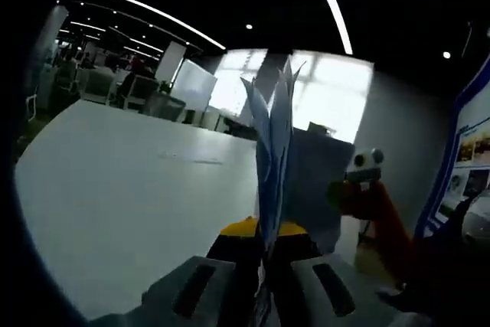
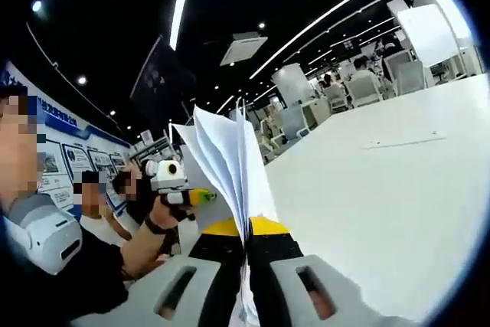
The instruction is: Organize the stack of printing papers by aligning and flattening the scattered papers on the table
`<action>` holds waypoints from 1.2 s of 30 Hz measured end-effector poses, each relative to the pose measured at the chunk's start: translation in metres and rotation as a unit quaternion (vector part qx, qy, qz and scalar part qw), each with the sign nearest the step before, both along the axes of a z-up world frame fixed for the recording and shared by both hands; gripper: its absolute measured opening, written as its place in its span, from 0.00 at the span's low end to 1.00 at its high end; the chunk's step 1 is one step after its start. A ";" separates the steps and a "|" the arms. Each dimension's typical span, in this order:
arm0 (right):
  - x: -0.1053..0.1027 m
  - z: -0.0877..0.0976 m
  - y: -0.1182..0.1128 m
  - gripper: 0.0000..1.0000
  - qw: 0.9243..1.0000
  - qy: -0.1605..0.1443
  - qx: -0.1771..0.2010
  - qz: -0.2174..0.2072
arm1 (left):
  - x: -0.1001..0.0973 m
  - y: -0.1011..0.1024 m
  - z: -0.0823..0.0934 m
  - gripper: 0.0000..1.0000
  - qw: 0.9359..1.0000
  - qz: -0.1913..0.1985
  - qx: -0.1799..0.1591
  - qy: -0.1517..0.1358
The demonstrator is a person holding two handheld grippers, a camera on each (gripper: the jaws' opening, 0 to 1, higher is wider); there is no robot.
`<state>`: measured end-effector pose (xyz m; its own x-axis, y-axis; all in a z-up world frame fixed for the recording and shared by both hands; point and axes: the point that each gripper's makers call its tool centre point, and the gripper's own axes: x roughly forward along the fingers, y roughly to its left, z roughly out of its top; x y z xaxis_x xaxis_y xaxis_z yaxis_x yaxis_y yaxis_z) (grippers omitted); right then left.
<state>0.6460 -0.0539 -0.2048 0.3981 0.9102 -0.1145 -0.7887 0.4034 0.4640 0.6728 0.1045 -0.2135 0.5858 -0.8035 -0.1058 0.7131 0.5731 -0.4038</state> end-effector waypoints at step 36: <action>0.011 -0.005 0.000 0.00 0.996 0.079 0.038 -0.007 | 0.003 0.001 -0.002 0.06 0.997 -0.012 -0.021 0.069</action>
